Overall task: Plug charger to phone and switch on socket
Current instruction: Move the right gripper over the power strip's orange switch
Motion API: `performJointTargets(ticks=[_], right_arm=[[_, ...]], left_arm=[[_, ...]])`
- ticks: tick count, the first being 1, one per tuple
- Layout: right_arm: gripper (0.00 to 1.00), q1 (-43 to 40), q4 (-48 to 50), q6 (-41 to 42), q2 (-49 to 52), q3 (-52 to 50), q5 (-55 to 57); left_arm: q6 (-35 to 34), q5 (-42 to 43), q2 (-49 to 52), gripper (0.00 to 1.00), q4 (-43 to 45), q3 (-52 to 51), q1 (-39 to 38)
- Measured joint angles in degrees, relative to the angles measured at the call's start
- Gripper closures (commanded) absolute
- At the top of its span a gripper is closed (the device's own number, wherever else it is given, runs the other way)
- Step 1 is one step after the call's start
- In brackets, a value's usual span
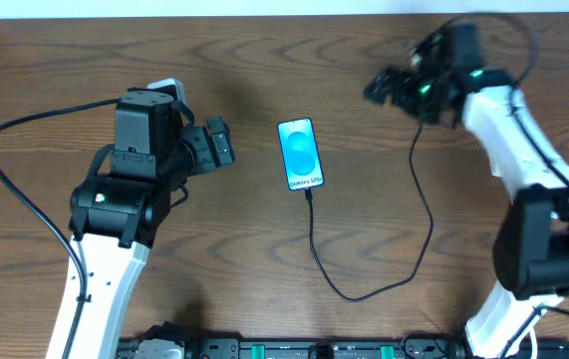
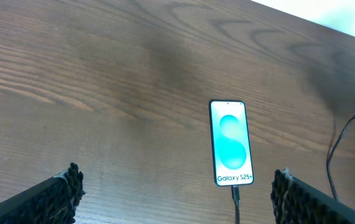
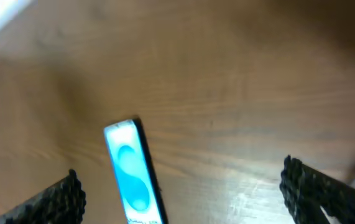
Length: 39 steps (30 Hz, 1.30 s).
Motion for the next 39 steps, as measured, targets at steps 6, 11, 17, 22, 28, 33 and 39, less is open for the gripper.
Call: performJointTargets(ticks=[6, 11, 17, 22, 28, 33, 39], right_arm=[[0.01, -9.81, -4.11, -1.66, -4.63, 6.78, -0.15], [0.01, -21.35, -5.11, -1.97, -5.73, 6.95, -0.15], [0.01, -33.14, -13.79, -3.61, -5.73, 6.95, 0.70], [0.01, -35.41, -16.35, -13.07, -5.73, 6.56, 1.49], [0.01, -34.71, -16.57, -21.84, -3.52, 6.05, -2.03], [0.01, -34.67, -28.68, -25.57, 7.30, 18.25, -2.71], [0.01, -34.67, -43.67, -30.62, 24.46, 45.16, -2.82]], left_arm=[[0.00, 0.00, 0.00, 0.02, 0.00, 0.00, 0.00], [0.00, 0.00, 0.00, 0.02, 0.00, 0.00, 0.00], [-0.02, 0.00, 0.00, 0.02, 0.00, 0.00, 0.00], [0.00, 0.00, 0.00, 0.02, 0.00, 0.00, 0.00], [0.00, 0.00, 0.00, 0.02, 0.00, 0.00, 0.00], [0.00, 0.02, 0.00, 0.02, 0.00, 0.00, 0.00], [0.00, 0.00, 0.02, 0.02, -0.04, 0.00, 0.02]])
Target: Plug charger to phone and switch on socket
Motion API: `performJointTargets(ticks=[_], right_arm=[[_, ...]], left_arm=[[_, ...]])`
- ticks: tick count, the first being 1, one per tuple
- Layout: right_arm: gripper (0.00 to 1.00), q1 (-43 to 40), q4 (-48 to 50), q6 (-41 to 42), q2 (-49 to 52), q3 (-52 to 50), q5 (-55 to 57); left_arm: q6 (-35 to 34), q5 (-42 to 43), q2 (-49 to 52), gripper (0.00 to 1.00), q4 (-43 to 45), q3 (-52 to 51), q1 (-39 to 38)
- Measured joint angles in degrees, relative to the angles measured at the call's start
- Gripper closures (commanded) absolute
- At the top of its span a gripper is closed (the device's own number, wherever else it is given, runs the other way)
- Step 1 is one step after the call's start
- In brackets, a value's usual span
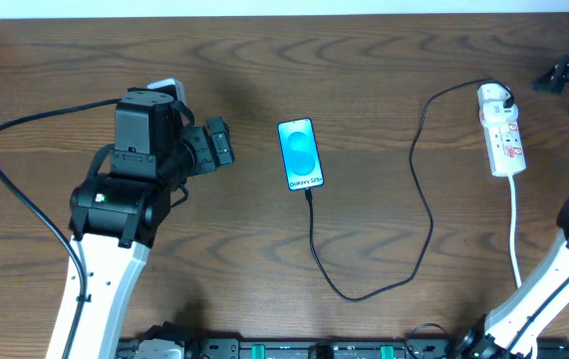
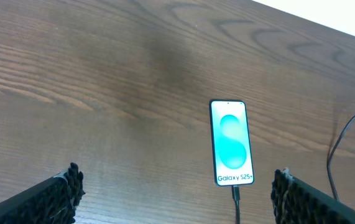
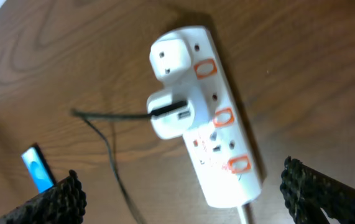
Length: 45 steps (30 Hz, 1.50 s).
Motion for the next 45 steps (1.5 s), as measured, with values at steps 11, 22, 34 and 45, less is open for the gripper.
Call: performJointTargets(ticks=[11, 22, 34, 45], right_arm=[[0.01, 3.13, -0.46, -6.64, 6.49, 2.05, -0.52], [0.01, 6.88, 0.11, -7.37, 8.81, 1.64, 2.99], [0.01, 6.36, 7.10, -7.54, 8.81, -7.65, 2.23], [0.01, 5.79, 6.58, -7.63, 8.81, -7.69, 0.07]], left_arm=[[0.00, 0.00, 0.00, 0.02, 0.00, 0.00, 0.00], [0.00, 0.00, 0.00, 0.02, 0.00, 0.00, 0.00], [0.00, 0.00, 0.00, 0.02, 0.00, 0.00, 0.00], [0.00, 0.00, 0.00, 0.02, 0.00, 0.00, 0.00]])
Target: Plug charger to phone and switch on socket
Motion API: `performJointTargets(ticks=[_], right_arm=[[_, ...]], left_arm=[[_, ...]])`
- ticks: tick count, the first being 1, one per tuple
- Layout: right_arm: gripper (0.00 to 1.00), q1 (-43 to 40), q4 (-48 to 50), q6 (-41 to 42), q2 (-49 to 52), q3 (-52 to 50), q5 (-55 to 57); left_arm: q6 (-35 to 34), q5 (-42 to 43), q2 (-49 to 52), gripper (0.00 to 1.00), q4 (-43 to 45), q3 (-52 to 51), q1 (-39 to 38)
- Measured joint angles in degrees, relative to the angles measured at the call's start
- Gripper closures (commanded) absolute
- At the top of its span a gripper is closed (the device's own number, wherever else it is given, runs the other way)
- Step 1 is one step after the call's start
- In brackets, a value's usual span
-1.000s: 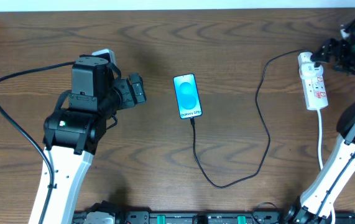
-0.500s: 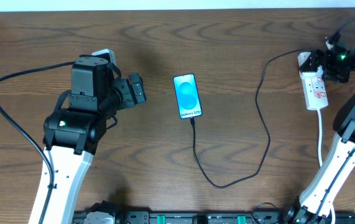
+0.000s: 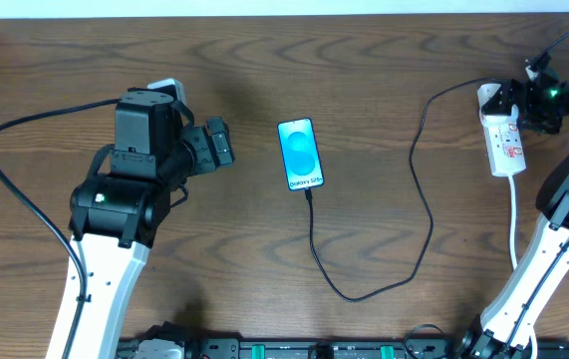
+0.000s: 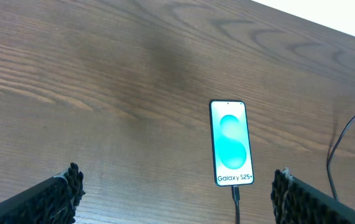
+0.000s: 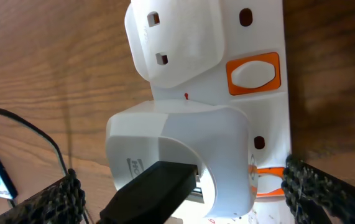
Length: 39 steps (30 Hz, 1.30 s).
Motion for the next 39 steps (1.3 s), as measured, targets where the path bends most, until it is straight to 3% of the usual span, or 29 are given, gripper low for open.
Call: performJointTargets(ticks=[39], right_arm=[[0.01, 0.17, -3.96, -0.11, 0.02, 1.73, -3.02]], left_arm=[[-0.02, 0.00, 0.00, 0.02, 0.00, 0.00, 0.00]])
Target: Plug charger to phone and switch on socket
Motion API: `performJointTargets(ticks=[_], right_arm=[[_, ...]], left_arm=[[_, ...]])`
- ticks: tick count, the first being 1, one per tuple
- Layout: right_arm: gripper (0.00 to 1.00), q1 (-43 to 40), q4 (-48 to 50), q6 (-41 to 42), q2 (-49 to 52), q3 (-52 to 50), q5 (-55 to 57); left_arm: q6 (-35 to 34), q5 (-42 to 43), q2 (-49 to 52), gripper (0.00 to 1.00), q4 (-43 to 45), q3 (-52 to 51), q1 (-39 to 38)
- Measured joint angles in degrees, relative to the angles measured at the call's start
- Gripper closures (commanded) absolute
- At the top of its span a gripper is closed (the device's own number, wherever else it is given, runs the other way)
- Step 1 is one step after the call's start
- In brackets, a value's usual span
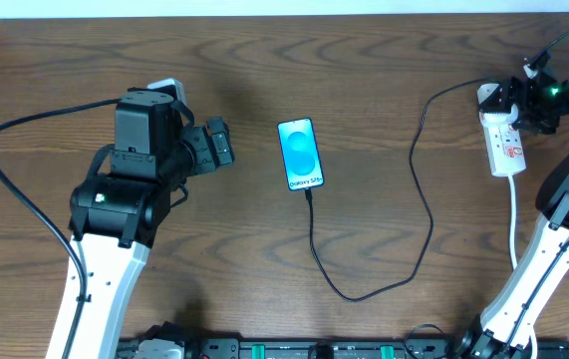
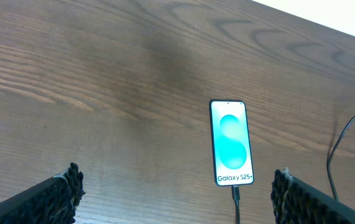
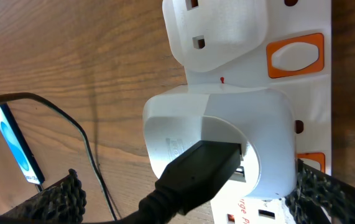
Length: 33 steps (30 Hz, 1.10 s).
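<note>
The phone [image 1: 299, 153] lies face up mid-table, screen lit; it also shows in the left wrist view [image 2: 231, 143]. A black cable [image 1: 419, 209] runs from its near end in a loop to the white charger [image 3: 227, 143], which sits in the white power strip [image 1: 503, 140]. The strip has orange switches [image 3: 295, 55]. My right gripper [image 3: 186, 190] is open, its fingers on either side of the charger and black USB plug [image 3: 196, 171], at the strip's far end [image 1: 516, 98]. My left gripper [image 1: 226, 145] hangs open left of the phone, holding nothing [image 2: 177, 193].
The strip's white lead [image 1: 513, 234] runs toward the table's front edge at the right. The left arm's black cable [image 1: 10, 179] loops over the left of the wooden table [image 1: 264, 259]. The table's back edge lies just behind the strip.
My right gripper has shifted slightly at the charger: in its wrist view the charger and strip now sit further right and a little closer. The phone, cable and left arm have not moved.
My right gripper was first over the back of the table just left of the strip, hiding it. Then it was off at the right edge, beyond the strip. Then it stood open over the charger at the strip's far end, where it still is. The left arm stayed still.
</note>
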Motion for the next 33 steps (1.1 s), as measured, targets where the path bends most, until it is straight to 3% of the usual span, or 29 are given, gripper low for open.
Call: performJointTargets(ticks=[33], right_arm=[[0.01, 2.84, 3.10, -0.22, -0.66, -1.29, 6.03]], left_arm=[[0.02, 0.00, 0.00, 0.02, 0.00, 0.00, 0.00]])
